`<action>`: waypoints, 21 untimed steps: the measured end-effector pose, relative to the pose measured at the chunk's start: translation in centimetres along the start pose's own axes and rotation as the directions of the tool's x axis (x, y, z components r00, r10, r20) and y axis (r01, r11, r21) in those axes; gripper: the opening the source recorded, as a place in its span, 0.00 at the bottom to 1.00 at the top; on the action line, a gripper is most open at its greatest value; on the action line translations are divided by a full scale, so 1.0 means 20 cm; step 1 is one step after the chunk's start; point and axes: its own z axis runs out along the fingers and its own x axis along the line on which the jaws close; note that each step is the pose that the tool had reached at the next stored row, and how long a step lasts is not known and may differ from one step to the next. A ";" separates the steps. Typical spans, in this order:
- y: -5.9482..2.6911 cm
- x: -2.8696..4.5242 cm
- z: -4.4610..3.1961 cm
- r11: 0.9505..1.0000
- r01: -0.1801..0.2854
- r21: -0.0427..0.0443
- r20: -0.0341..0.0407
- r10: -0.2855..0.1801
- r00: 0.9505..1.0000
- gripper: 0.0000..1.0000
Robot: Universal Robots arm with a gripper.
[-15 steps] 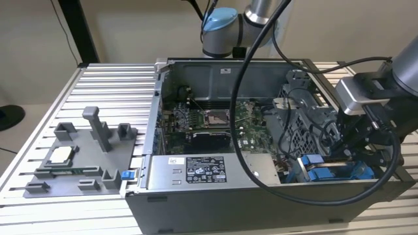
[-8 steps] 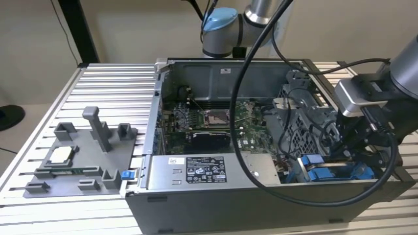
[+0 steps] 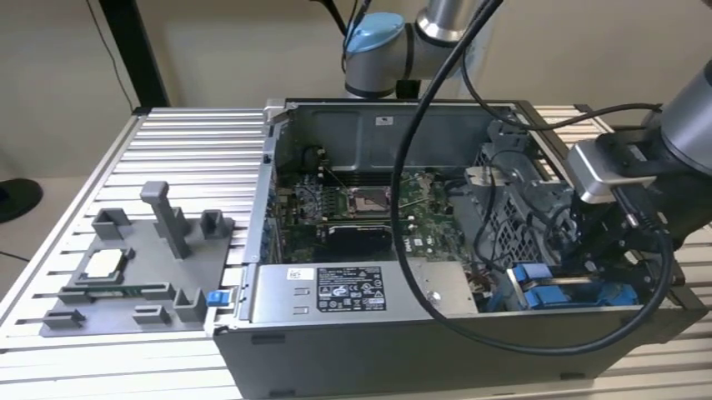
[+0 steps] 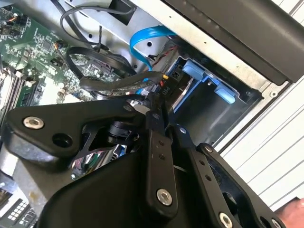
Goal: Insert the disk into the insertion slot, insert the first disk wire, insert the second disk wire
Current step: 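Insert the second disk wire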
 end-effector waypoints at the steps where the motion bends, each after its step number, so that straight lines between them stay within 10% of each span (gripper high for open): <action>1: 0.000 -0.002 -0.004 1.000 0.000 0.000 0.002 0.000 1.000 1.00; 15: -0.005 -0.056 -0.300 1.000 -0.001 -0.002 0.003 0.001 1.000 1.00; 21: -0.005 -0.061 -0.327 1.000 -0.001 -0.002 0.003 0.001 1.000 1.00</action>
